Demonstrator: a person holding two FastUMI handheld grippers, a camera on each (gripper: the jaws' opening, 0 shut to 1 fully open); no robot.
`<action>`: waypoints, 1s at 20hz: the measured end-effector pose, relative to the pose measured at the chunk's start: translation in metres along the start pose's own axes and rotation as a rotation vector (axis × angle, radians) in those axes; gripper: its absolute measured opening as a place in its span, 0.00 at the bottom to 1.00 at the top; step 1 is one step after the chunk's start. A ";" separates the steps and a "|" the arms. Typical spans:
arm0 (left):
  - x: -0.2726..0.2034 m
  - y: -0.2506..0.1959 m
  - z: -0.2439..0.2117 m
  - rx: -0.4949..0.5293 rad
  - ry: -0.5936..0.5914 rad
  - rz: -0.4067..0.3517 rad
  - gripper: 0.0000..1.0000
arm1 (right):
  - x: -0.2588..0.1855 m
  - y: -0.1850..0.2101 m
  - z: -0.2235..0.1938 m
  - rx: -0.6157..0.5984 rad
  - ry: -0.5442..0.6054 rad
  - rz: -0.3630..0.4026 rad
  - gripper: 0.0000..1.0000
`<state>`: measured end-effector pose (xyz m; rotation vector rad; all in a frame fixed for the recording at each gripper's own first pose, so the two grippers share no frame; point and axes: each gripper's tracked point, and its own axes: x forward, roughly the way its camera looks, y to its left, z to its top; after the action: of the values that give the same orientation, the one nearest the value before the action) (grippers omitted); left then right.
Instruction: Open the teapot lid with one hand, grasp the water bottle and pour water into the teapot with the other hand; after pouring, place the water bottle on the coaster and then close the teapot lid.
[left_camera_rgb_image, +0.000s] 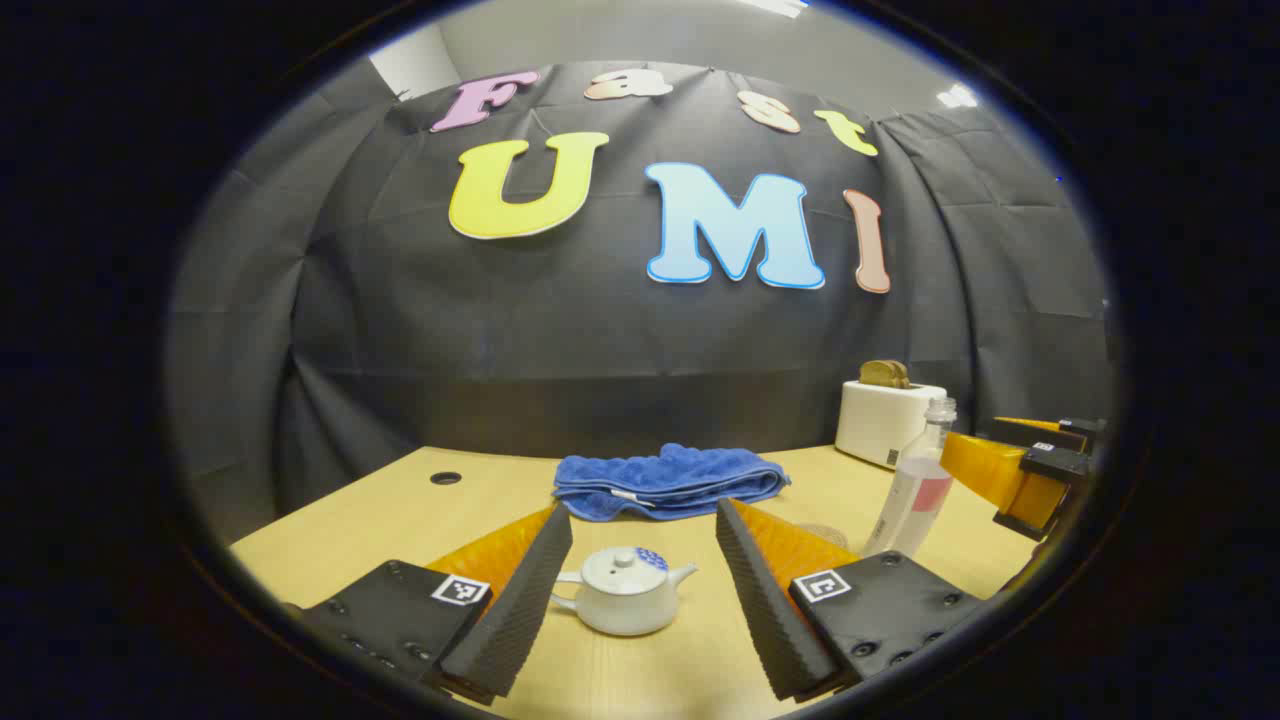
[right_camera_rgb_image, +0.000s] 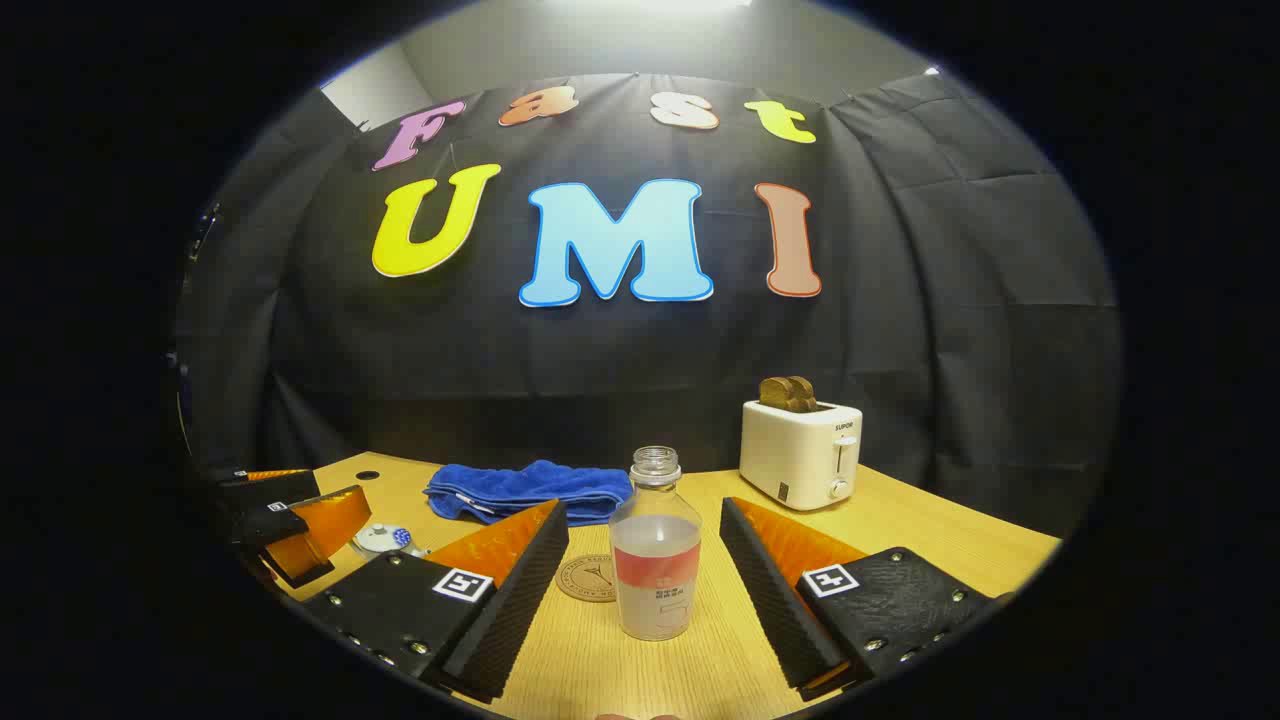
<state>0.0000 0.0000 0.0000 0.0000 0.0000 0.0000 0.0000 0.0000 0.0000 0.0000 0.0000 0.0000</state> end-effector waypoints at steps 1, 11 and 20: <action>0.000 0.001 0.002 -0.001 -0.001 0.002 0.95 | 0.000 0.000 -0.001 0.002 0.002 0.001 0.96; 0.008 0.002 -0.001 -0.012 0.000 0.011 0.94 | 0.001 0.001 -0.003 0.004 0.009 0.004 0.97; 0.040 0.009 -0.012 -0.017 0.018 0.011 0.94 | 0.000 -0.004 -0.011 0.004 0.024 -0.006 0.96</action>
<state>0.0397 0.0091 -0.0118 -0.0173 0.0184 0.0113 -0.0001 -0.0040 -0.0111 0.0036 0.0244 -0.0062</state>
